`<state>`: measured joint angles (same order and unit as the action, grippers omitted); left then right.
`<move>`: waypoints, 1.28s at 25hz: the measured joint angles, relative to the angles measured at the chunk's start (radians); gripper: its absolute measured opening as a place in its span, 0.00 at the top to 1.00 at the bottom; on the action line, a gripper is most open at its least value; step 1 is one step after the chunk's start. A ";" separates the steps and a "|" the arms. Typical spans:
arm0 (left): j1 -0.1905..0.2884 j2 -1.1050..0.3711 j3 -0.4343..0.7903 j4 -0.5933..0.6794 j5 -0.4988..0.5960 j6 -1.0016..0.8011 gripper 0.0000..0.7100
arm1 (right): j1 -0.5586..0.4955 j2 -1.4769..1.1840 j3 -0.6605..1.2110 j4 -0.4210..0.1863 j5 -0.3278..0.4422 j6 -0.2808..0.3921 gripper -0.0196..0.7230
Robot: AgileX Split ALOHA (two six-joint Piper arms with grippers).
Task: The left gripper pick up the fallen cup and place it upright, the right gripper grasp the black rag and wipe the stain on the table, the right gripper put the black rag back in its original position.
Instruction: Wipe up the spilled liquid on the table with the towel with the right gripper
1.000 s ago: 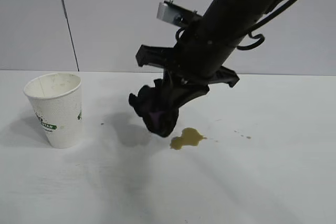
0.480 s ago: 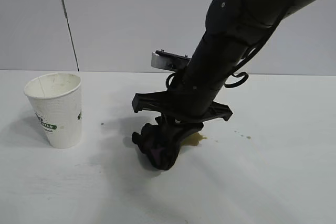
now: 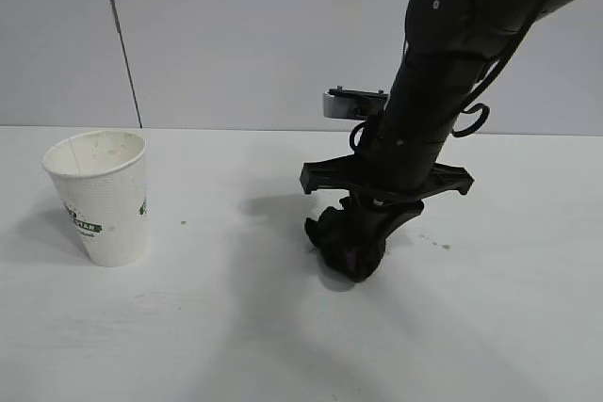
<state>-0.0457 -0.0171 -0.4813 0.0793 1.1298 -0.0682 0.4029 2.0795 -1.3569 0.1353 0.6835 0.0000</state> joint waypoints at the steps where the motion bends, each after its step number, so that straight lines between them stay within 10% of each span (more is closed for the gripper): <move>1: 0.000 0.000 0.000 0.000 0.000 0.000 0.02 | -0.007 0.000 -0.004 -0.019 0.008 0.000 0.87; 9: 0.000 0.000 0.000 0.001 0.000 0.000 0.02 | -0.076 0.006 -0.073 -0.135 0.175 0.056 0.87; 14: 0.000 0.000 0.000 0.001 0.000 0.000 0.02 | -0.044 0.007 -0.083 0.011 0.263 -0.063 0.87; 20: 0.000 0.000 0.000 0.001 0.000 0.000 0.02 | 0.074 0.012 -0.083 0.159 0.090 -0.135 0.87; 25: 0.000 0.000 0.001 0.001 0.000 0.000 0.02 | 0.124 0.065 -0.083 0.164 -0.095 -0.110 0.87; 32: 0.000 0.000 0.001 0.001 0.000 0.000 0.02 | 0.125 0.094 -0.092 0.096 -0.117 -0.031 0.87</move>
<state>-0.0457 -0.0171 -0.4802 0.0799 1.1298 -0.0682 0.5274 2.1734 -1.4493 0.2317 0.5661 -0.0305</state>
